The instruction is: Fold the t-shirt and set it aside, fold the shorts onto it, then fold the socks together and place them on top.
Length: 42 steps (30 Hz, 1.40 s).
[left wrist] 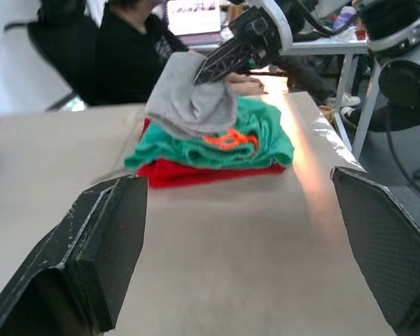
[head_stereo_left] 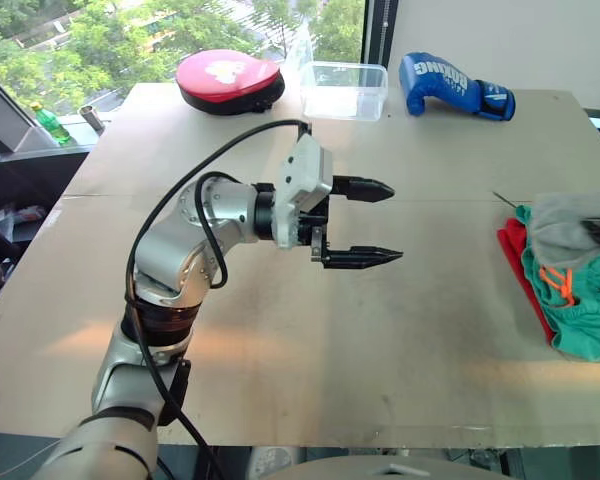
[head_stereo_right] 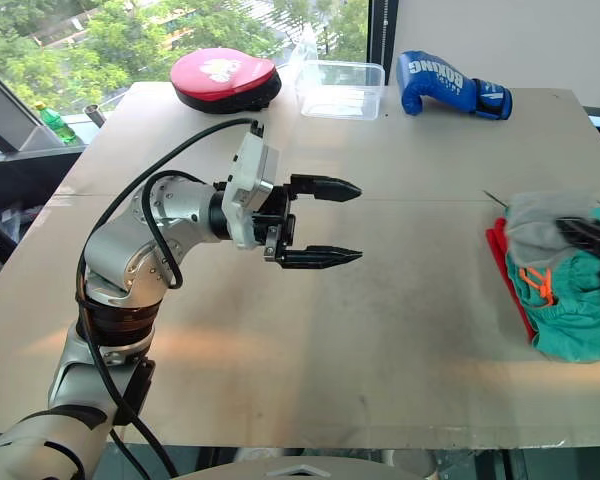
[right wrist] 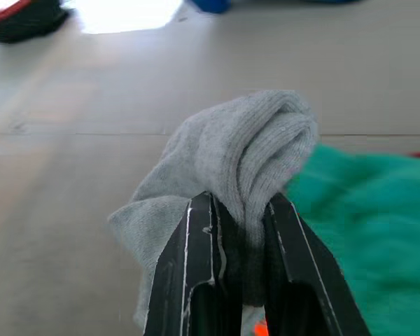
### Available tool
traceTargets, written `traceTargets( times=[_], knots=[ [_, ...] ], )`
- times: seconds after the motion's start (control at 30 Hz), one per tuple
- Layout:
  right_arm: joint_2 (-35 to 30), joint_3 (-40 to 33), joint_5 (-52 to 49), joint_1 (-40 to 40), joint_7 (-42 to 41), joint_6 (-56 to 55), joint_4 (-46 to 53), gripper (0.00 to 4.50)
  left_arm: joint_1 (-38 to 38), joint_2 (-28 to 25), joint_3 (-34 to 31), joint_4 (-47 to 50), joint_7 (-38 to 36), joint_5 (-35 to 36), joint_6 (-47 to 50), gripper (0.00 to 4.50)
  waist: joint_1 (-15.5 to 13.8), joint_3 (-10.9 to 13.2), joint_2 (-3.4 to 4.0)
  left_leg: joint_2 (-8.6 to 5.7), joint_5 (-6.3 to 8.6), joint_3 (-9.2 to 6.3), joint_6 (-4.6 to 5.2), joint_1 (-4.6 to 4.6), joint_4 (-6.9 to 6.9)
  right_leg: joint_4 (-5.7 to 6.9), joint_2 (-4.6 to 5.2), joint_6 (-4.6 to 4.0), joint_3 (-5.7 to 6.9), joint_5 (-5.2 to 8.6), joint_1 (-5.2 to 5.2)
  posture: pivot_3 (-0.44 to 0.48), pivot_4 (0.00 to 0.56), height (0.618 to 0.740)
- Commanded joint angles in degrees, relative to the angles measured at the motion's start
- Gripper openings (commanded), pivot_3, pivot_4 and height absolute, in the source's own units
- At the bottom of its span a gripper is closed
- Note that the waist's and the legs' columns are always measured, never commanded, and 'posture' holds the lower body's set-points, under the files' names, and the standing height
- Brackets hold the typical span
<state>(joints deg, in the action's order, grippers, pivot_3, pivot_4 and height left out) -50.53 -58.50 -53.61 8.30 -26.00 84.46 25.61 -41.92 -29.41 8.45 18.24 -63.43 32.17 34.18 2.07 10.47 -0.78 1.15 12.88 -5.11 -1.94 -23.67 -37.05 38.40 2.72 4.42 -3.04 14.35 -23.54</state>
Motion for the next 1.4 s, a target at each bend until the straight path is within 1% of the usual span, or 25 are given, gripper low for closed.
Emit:
traceTargets(
  times=[0.03, 0.1, 0.27, 0.37, 0.4, 0.43, 0.47, 0.5, 0.53, 0.63, 0.7, 0.83, 0.9, 0.97, 1.07, 1.13, 1.2, 1.3, 1.33, 1.4],
  knots=[
    [-1.59, -2.71, 3.06, -4.68, -1.36, -3.06, -2.99, 0.04, -0.97, 0.65, 1.1, 0.85, 0.16, -0.24, -1.1, 4.5, 0.12, 0.0, 0.0, 0.0, 0.0, 0.0, 0.0, 0.0, 0.0, 0.0, -0.01, 0.0, 0.0, 0.0, 0.0, 0.0, 0.15, 0.731],
    [-1.31, -1.32, 6.35, -8.12, -1.88, -7.1, -6.04, 0.04, -1.18, 0.96, 1.76, 0.73, 0.35, -0.69, -1.47, 4.5, 0.1, 0.0, 0.0, 0.0, 0.0, 0.0, 0.0, -0.02, -0.04, 0.0, 0.0, 0.01, 0.0, 0.0, 0.0, 0.0, 0.15, 0.731],
    [0.1, 3.85, 10.01, -11.29, -3.76, -14.61, -10.37, 0.04, -1.44, 1.72, 2.41, 0.64, 1.0, -1.1, -1.51, 4.5, 0.22, -0.01, 0.02, 0.0, 0.0, 0.04, 0.0, -0.01, -0.09, -0.01, 0.0, 0.02, -0.04, 0.01, 0.02, 0.0, 0.15, 0.731],
    [-0.67, 6.5, 13.36, -13.66, -5.33, -19.96, -11.81, 0.04, -0.99, 1.51, 2.65, 0.83, 1.07, -1.49, -1.67, 4.5, 0.22, -0.01, 0.03, 0.0, 0.0, 0.04, 0.0, -0.01, -0.1, -0.01, -0.01, 0.03, -0.04, 0.01, 0.02, 0.0, 0.15, 0.731],
    [-1.05, 6.77, 14.55, -14.28, -5.69, -21.85, -12.11, 0.86, -0.66, 1.27, 2.62, 0.97, 1.03, -1.61, -1.72, 4.5, 0.19, -0.02, 0.03, 0.0, 0.0, 0.04, 0.0, -0.02, -0.09, -0.01, -0.01, 0.03, -0.04, 0.01, 0.02, 0.0, 0.15, 0.731],
    [-1.53, 6.99, 16.03, -14.93, -6.22, -24.37, -12.37, 1.09, -0.27, 1.03, 2.5, 1.08, 1.06, -1.64, -1.72, 4.5, 0.16, -0.02, 0.03, 0.0, 0.0, 0.04, 0.0, -0.02, -0.09, -0.01, 0.0, 0.03, -0.04, 0.02, 0.02, 0.0, 0.15, 0.731],
    [-1.96, 7.06, 17.08, -15.54, -7.09, -26.61, -12.6, 1.46, 0.07, 0.84, 2.41, 1.21, 1.15, -1.62, -1.68, 4.5, 0.15, -0.02, 0.03, 0.0, 0.0, 0.04, 0.0, -0.03, -0.09, -0.03, 0.0, 0.04, -0.04, 0.02, 0.02, 0.0, 0.15, 0.731],
    [-2.47, 7.03, 18.25, -16.15, -8.05, -29.04, -12.75, 1.96, 0.42, 0.63, 2.32, 1.18, 1.25, -1.68, -1.77, 4.5, 0.15, -0.02, 0.04, 0.0, 0.0, 0.05, 0.0, -0.03, -0.09, -0.03, 0.0, 0.04, -0.04, 0.02, 0.02, 0.0, 0.15, 0.731],
    [-3.13, 7.23, 20.26, -17.13, -9.53, -32.98, -12.98, 2.23, 0.84, 0.48, 2.23, 1.07, 1.44, -1.88, -2.02, 4.5, 0.14, -0.03, 0.06, 0.0, 0.0, 0.05, 0.0, -0.03, -0.09, -0.03, 0.0, 0.04, -0.05, 0.02, 0.02, 0.0, 0.15, 0.731],
    [-2.98, 6.76, 23.71, -18.92, -13.8, -43.66, -14.11, 3.68, 1.83, 0.46, 1.9, 0.51, 2.38, -2.16, -2.36, 4.5, 0.16, -0.03, 0.09, 0.0, 0.0, 0.05, 0.0, -0.02, -0.09, -0.05, 0.0, 0.05, -0.04, 0.02, 0.02, 0.0, 0.15, 0.731],
    [-2.3, 6.2, 24.64, -19.51, -16.1, -48.83, -14.04, 4.4, 2.97, -0.27, 2.02, 0.33, 2.42, -2.77, -2.76, 4.5, 0.19, -0.03, 0.09, 0.01, 0.0, 0.05, 0.0, -0.01, -0.09, -0.06, -0.01, 0.05, -0.04, 0.02, 0.02, 0.0, 0.15, 0.731],
    [-1.1, 5.55, 22.66, -17.43, -17.64, -53.01, -11.54, 4.4, 6.31, -2.29, 1.9, 1.23, 2.79, -3.52, -2.95, 4.5, 0.31, -0.04, 0.11, 0.01, 0.0, 0.05, 0.0, 0.01, -0.08, -0.07, -0.01, 0.04, -0.06, 0.02, 0.03, 0.0, 0.15, 0.731],
    [-0.99, 7.52, 21.36, -16.51, -18.09, -52.91, -8.37, 4.4, 8.11, -3.29, 1.54, 1.55, 3.34, -4.09, -3.26, 4.5, 0.33, -0.04, 0.12, 0.01, 0.0, 0.05, -0.01, 0.0, -0.08, -0.07, -0.01, 0.03, -0.06, 0.02, 0.03, 0.0, 0.15, 0.731],
    [-0.19, 10.77, 17.26, -14.24, -17.79, -50.43, -3.96, 4.4, 9.89, -3.93, 1.31, 1.98, 4.44, -4.79, -3.36, 4.5, 0.34, -0.04, 0.12, 0.01, 0.0, 0.05, -0.01, 0.0, -0.09, -0.06, -0.01, 0.03, -0.06, 0.02, 0.03, 0.0, 0.15, 0.731],
    [3.29, 19.54, 12.06, -10.87, -16.11, -47.89, 2.79, 4.4, 13.72, -4.98, 0.1, 2.81, 7.82, -6.3, -3.27, 4.5, 0.36, -0.04, 0.1, 0.04, 0.0, 0.05, 0.0, 0.04, -0.1, -0.06, -0.03, 0.03, -0.06, 0.01, 0.06, 0.0, 0.15, 0.731],
    [7.16, 27.49, 12.74, -11.02, -15.87, -49.06, 5.5, 4.4, 17.07, -5.13, -0.88, 4.02, 11.84, -7.46, -1.48, 4.5, 0.18, -0.04, 0.1, 0.06, 0.0, 0.01, 0.0, 0.01, -0.1, -0.06, -0.04, 0.02, -0.03, 0.02, 0.07, 0.0, 0.15, 0.731],
    [9.55, 33.14, 15.3, -12.7, -17.83, -52.24, 5.1, 4.4, 19.94, -4.87, -0.56, 5.31, 15.79, -9.6, -0.4, 4.5, -0.26, -0.04, 0.09, 0.05, 0.0, -0.02, 0.0, -0.02, -0.1, -0.11, -0.03, 0.03, 0.0, 0.02, 0.06, 0.0, 0.15, 0.731],
    [15.04, 43.46, 19.26, -13.9, -19.68, -58.07, 3.29, 4.4, 29.58, -5.23, -2.74, 8.01, 21.15, -13.47, -3.36, 4.5, -0.2, -0.05, 0.08, 0.04, 0.01, 0.0, 0.0, -0.07, -0.08, -0.28, 0.0, 0.03, -0.02, 0.01, 0.07, 0.0, 0.15, 0.731],
    [16.08, 45.79, 20.78, -14.3, -20.4, -59.9, 2.03, 4.4, 32.29, -4.85, -4.06, 9.1, 22.71, -13.53, -3.29, 4.5, -0.16, -0.04, 0.09, 0.05, 0.02, 0.03, 0.02, -0.05, -0.06, -0.32, 0.01, 0.03, -0.04, 0.01, 0.08, 0.0, 0.15, 0.731],
    [16.11, 49.6, 24.64, -15.19, -23.0, -64.2, -1.03, 4.4, 37.14, -3.97, -6.51, 11.02, 25.02, -13.46, -4.28, 4.5, -0.1, -0.04, 0.09, 0.05, 0.02, 0.02, 0.02, -0.07, -0.06, -0.31, 0.01, 0.03, -0.03, 0.0, 0.06, 0.0, 0.15, 0.731]
  ],
)
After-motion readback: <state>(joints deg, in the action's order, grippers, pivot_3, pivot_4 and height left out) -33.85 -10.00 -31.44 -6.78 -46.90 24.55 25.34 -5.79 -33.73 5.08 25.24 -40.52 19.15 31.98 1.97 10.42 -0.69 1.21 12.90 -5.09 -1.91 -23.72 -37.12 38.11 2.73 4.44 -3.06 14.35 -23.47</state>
